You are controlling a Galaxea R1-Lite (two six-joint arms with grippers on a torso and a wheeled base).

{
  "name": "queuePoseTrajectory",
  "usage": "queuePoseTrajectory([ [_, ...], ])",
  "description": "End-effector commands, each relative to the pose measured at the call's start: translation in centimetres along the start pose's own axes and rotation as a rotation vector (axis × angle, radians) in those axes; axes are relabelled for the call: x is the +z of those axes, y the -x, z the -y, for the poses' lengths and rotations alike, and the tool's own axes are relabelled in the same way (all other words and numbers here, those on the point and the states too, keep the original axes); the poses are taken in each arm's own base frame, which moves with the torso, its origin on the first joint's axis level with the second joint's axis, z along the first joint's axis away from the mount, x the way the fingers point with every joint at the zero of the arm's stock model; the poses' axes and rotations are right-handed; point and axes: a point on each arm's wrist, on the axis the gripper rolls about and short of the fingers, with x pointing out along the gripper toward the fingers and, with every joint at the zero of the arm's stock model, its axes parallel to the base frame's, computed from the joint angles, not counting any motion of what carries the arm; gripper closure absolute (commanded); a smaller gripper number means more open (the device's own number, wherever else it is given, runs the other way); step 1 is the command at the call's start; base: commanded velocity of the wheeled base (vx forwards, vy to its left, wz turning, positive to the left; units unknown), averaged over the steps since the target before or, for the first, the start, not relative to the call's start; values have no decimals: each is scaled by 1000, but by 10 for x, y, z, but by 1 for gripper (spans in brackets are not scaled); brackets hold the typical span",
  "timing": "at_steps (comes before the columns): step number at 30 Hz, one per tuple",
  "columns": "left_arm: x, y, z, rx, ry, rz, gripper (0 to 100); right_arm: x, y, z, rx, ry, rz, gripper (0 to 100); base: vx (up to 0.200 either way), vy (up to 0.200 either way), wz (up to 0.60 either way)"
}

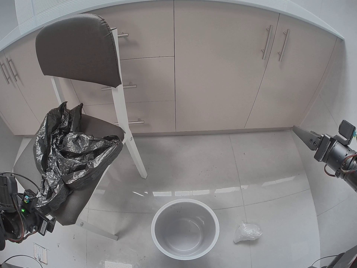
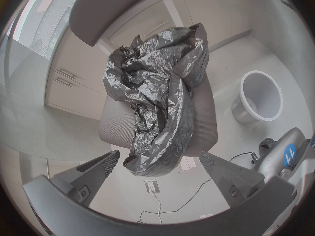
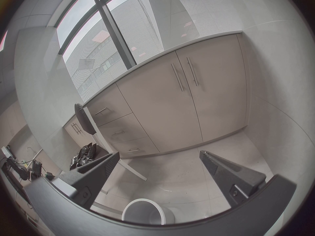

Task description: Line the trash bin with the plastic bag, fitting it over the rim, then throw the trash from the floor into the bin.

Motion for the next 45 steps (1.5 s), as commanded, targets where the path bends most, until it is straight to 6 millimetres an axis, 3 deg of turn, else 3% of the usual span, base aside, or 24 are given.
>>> queuePoseTrajectory([
  [1, -4, -22, 4, -24, -4, -102, 0, 0, 0, 1, -2, 0, -1, 0, 0, 0, 0],
  [24, 15, -59, -12, 100, 91, 0, 0, -2, -5, 5, -25, -5, -14, 0, 0, 0, 0],
  [31, 22, -61, -17, 146, 112, 62, 0, -2, -5, 5, -24, -5, -11, 0, 0, 0, 0],
  [38, 19, -58, -20, 179, 133, 87, 0, -2, -5, 5, -25, -5, -14, 0, 0, 0, 0],
  [45, 4, -55, -14, 222, 127, 13, 0, -3, -5, 6, -26, -5, -15, 0, 0, 0, 0],
])
